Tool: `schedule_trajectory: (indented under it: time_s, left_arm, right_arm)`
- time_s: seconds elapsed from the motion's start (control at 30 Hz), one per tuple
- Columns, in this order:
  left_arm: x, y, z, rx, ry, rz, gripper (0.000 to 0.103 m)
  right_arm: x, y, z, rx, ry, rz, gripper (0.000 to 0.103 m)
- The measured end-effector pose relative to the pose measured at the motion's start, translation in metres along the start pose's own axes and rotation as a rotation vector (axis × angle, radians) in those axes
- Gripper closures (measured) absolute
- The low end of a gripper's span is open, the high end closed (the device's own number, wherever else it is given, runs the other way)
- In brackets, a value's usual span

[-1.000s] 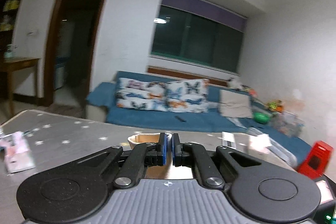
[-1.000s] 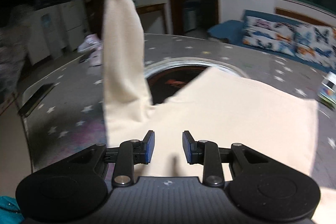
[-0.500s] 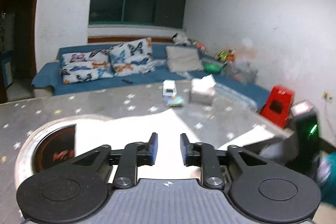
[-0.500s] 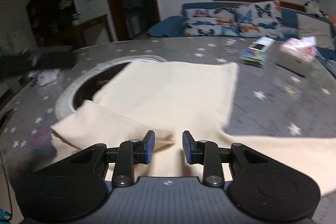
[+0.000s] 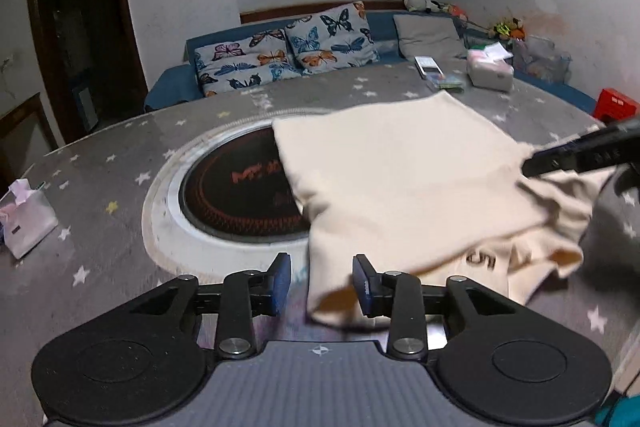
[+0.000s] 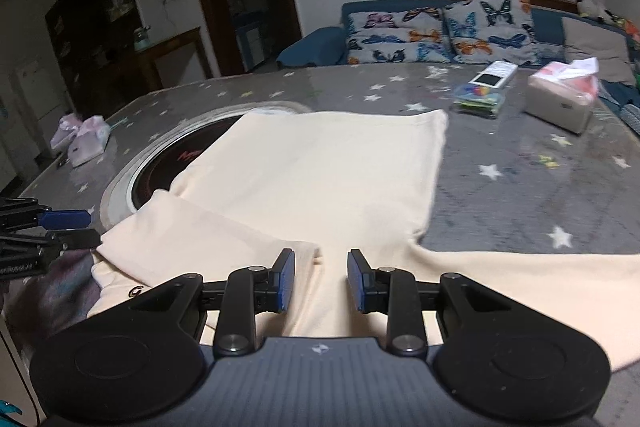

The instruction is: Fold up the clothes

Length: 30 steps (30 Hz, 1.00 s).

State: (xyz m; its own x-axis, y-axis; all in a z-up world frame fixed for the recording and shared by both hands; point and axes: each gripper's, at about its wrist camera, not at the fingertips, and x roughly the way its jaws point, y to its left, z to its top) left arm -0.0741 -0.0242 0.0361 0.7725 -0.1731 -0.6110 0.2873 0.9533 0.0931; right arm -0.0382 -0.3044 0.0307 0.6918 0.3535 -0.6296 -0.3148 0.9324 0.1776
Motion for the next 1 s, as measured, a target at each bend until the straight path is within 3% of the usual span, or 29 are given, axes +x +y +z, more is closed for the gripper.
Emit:
schedule_trajectory:
  time_s: [0.17, 0.33, 0.4, 0.6, 0.77, 0.87, 1.0]
  left_arm:
    - [0.003, 0.002, -0.012, 0.013, 0.013, 0.016, 0.067]
    - [0.004, 0.001, -0.017, 0.017, -0.002, -0.007, 0.095]
    - [0.003, -0.001, -0.018, 0.018, -0.009, -0.007, 0.098]
    - [-0.019, 0.002, -0.018, -0.021, -0.016, -0.018, 0.1]
    - [-0.012, 0.005, -0.021, -0.035, 0.04, -0.019, 0.099]
    - [-0.013, 0.016, -0.012, -0.067, 0.056, -0.035, 0.095]
    - [-0.017, 0.023, 0.009, -0.083, 0.013, -0.041, 0.095]
  right_arm:
    - [0.014, 0.006, 0.001, -0.016, 0.024, -0.003, 0.075]
    - [0.021, 0.013, 0.0, -0.039, 0.038, -0.019, 0.087]
    - [0.022, 0.016, 0.001, -0.051, 0.032, -0.033, 0.091]
    - [0.011, 0.028, 0.008, -0.114, -0.017, -0.062, 0.095]
    - [0.027, 0.026, 0.004, -0.11, 0.025, -0.07, 0.091]
    - [0.021, 0.025, 0.007, -0.124, 0.013, -0.068, 0.087]
    - [0.007, 0.028, 0.011, -0.142, -0.013, -0.06, 0.087]
